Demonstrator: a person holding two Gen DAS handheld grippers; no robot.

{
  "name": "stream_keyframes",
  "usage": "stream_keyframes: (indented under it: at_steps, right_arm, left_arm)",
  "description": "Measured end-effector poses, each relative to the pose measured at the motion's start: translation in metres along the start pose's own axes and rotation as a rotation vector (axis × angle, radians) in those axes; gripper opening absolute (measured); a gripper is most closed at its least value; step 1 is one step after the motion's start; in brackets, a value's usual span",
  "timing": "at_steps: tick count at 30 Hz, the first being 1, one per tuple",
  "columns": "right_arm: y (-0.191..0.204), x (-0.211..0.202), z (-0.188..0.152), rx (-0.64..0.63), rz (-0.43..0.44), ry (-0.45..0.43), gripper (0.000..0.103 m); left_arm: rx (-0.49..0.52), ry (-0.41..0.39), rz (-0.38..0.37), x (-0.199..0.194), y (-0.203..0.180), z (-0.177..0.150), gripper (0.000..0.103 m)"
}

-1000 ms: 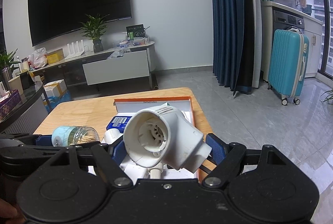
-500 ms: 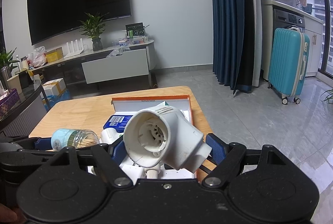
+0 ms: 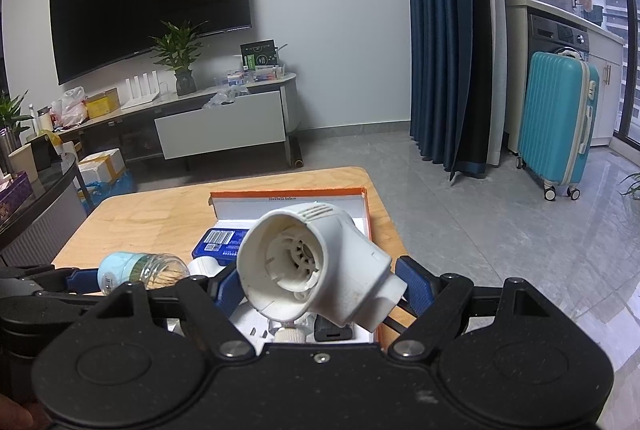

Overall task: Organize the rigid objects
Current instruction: 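Carry the toothpick jar and white diffuser over the tray with both tools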

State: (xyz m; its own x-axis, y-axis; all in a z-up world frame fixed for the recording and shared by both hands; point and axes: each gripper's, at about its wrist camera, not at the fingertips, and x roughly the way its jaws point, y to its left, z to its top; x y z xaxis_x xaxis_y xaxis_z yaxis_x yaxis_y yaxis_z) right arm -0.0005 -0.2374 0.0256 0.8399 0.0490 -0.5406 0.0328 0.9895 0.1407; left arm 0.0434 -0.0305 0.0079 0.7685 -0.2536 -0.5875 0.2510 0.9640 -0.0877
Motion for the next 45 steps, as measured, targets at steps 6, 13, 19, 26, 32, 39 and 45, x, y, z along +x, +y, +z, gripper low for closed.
stream_keyframes:
  at_steps: [6, 13, 19, 26, 32, 39, 45]
  right_arm:
    - [-0.001, 0.006, 0.006, 0.002, 0.000, 0.003, 0.094]
    - [-0.006, 0.019, 0.019, 0.012, -0.001, 0.010, 0.094]
    - [-0.008, 0.030, 0.025, 0.004, 0.000, 0.017, 0.094]
    - [-0.008, 0.039, 0.032, 0.001, 0.007, 0.020, 0.094]
    - [-0.008, 0.046, 0.039, -0.007, 0.014, 0.020, 0.094]
    - [-0.008, 0.054, 0.046, -0.009, 0.022, 0.027, 0.094]
    - [-0.011, 0.060, 0.047, -0.004, 0.028, 0.031, 0.094]
  left_arm:
    - [-0.003, 0.004, -0.008, 0.005, 0.000, 0.008, 0.078]
    - [0.002, 0.010, -0.017, 0.014, 0.000, 0.018, 0.078]
    - [0.008, 0.019, -0.024, 0.023, -0.001, 0.024, 0.078]
    - [0.017, 0.028, -0.032, 0.031, -0.002, 0.030, 0.078]
    - [0.022, 0.038, -0.037, 0.037, -0.003, 0.033, 0.078]
    - [0.021, 0.043, -0.043, 0.042, -0.005, 0.035, 0.078]
    - [0.019, 0.048, -0.046, 0.046, -0.003, 0.036, 0.078]
